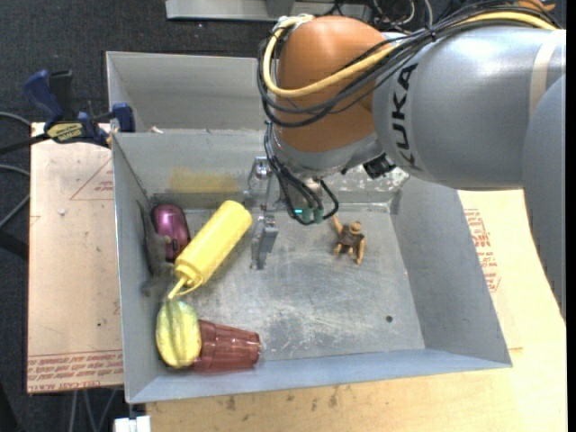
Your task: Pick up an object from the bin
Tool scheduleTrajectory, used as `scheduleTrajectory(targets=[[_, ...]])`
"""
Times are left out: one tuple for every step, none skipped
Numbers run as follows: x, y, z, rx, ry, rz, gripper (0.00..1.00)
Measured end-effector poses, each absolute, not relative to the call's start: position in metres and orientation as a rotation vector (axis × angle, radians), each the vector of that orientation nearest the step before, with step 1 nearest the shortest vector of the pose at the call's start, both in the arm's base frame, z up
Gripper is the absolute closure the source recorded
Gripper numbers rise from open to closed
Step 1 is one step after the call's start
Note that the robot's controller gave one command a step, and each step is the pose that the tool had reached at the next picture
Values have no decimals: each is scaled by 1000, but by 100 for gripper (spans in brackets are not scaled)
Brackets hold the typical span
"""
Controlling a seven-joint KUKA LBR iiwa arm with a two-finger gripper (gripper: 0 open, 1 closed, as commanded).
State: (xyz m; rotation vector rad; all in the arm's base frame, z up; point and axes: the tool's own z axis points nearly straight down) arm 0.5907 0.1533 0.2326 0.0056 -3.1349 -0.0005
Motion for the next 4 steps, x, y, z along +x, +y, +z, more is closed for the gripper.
scheduleTrajectory(targets=[[592,152,237,0,-3143,-2,0],[597,160,194,206,-3139,-2,0],[602,173,164,611,-3083,-2,0],[608,178,149,796,-3042,-2,0]])
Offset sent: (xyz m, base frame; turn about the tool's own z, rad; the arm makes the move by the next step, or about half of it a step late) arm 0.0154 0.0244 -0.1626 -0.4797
